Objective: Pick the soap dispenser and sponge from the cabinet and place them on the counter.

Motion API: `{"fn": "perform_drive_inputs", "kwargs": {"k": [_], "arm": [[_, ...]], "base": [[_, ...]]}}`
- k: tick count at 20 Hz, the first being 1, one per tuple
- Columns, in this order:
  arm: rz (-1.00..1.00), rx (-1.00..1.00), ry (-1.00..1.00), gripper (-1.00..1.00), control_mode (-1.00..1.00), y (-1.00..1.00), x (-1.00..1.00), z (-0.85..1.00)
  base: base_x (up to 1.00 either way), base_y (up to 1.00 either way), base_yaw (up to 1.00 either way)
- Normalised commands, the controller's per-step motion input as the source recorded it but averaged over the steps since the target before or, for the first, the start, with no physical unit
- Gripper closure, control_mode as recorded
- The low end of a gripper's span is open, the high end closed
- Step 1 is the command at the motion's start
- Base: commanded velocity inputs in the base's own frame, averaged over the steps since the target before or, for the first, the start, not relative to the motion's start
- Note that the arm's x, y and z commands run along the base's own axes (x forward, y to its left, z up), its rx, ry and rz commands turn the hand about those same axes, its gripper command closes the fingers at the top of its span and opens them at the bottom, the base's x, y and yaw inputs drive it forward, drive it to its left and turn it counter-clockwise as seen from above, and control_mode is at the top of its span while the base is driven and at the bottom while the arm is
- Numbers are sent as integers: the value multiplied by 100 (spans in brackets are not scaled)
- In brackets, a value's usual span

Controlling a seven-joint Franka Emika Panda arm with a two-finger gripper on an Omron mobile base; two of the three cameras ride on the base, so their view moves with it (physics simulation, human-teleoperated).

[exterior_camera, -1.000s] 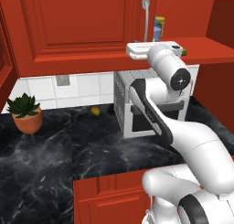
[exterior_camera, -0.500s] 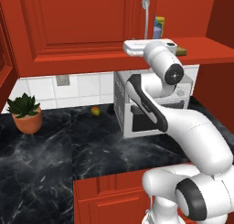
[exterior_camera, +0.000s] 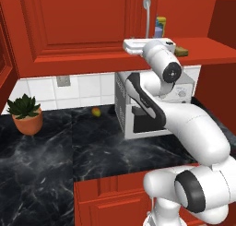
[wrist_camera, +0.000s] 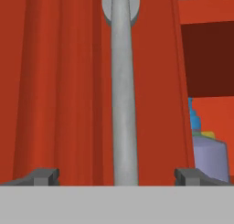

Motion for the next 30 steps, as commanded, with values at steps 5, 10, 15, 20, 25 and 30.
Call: {"fn": "perform_drive_inputs", "kwargs": {"k": [5,10,15,20,25,30], "arm": [[0,0,0,-100,-100,0,29,-3],[0,0,0,100,-100,5,25,-7],[0,0,1,100,-100,18,20,-7],[0,0,8,100,-100,12,8,-10],[0,6,26,100,-100,27,0,-16],[0,9,26,100,-100,41,0,-14]], "base": [[0,0,0],[0,0,0],[0,0,0],[0,0,0],[0,0,0],[0,0,0]]}}
